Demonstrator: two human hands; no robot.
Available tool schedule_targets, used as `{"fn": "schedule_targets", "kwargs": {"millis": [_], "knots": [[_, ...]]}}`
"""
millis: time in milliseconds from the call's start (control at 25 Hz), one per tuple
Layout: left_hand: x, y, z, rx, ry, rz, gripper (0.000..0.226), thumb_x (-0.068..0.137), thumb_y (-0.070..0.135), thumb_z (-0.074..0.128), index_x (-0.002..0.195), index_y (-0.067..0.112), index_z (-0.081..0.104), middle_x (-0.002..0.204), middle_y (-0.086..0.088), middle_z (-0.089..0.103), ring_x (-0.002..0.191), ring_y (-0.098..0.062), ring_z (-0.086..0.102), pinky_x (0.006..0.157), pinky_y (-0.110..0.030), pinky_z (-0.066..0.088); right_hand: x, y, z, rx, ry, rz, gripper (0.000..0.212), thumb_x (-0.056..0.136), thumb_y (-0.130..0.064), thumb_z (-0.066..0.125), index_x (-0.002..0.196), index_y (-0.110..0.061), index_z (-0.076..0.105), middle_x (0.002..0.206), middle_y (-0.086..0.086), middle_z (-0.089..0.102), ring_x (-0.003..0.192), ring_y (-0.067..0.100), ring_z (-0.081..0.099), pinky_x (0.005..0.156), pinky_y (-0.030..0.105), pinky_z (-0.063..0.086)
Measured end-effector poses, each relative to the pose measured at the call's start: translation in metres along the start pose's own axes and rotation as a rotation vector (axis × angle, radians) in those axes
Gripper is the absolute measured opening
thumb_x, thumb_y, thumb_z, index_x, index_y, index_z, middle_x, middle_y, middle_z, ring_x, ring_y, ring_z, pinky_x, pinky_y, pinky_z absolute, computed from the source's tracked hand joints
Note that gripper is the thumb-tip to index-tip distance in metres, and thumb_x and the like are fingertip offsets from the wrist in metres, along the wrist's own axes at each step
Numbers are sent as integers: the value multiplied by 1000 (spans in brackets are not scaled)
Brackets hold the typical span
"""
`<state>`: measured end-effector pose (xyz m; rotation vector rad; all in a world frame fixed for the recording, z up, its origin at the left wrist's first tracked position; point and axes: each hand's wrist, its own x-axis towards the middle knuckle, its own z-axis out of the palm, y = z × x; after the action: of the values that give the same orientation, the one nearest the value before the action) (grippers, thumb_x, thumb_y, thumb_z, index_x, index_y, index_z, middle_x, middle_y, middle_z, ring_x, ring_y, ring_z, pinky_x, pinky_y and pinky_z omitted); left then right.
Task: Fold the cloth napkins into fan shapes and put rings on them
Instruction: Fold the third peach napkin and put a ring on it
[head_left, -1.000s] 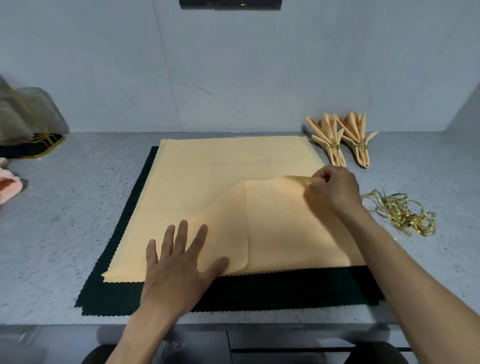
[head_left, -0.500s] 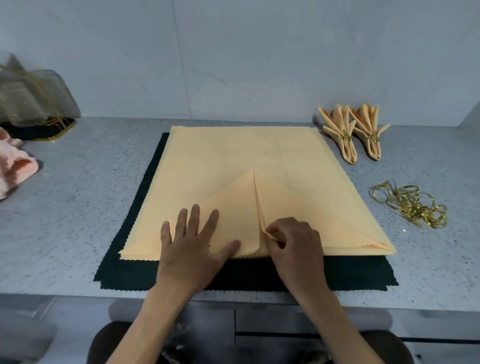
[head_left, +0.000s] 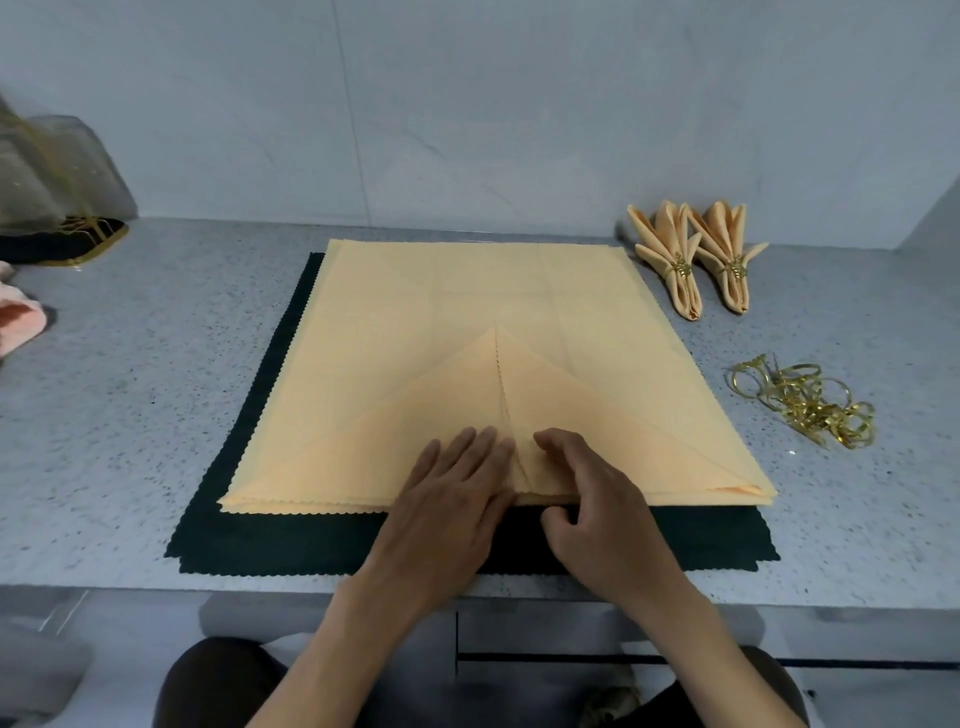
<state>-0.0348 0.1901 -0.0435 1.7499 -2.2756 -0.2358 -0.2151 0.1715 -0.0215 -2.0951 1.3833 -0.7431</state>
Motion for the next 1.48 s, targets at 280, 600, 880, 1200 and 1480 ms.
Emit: {"fn": "schedule_targets", "kwargs": {"millis": [280,600,880,1200,1480], "knots": [[1,4,-3,41,-53,43,64,91,58,-7,153,45,4,164,9,1,151,-14,-4,119,-37,-11,-3,-5,-2,178,-103,16,60,86,-7,52,138,-34,46,135,-20,53,119,0,51,107,32,43],[0,10,1,16,-20,-18,59,95,59,7,148,44,26,163,12,4,151,-10,-5,123,-42,-4,102,8,-47,-415,-30,97,41,105,-33,33,139,-12,44,146,6,44,135,24,38,106,38,32],[2,12,-3,46,-63,-20,54,100,53,12,152,40,21,161,18,-2,150,-14,-9,121,-51,-3,168,17,38,-601,-225,100,58,104,-47,12,157,-25,6,166,-1,-1,152,24,-3,122,48,0],[6,17,-8,30,-92,-36,61,90,48,14,149,37,28,163,14,8,151,-15,-1,122,-47,-3,31,73,-48,-614,-179,280,59,104,-48,12,158,-27,1,164,-8,-8,151,15,-8,122,36,-2],[11,31,-13,116,-78,-39,45,105,18,34,149,23,32,163,2,20,150,-27,14,123,-45,12,30,58,-74,-755,176,239,25,91,-30,55,112,-17,59,110,4,62,104,31,52,84,43,37]]}}
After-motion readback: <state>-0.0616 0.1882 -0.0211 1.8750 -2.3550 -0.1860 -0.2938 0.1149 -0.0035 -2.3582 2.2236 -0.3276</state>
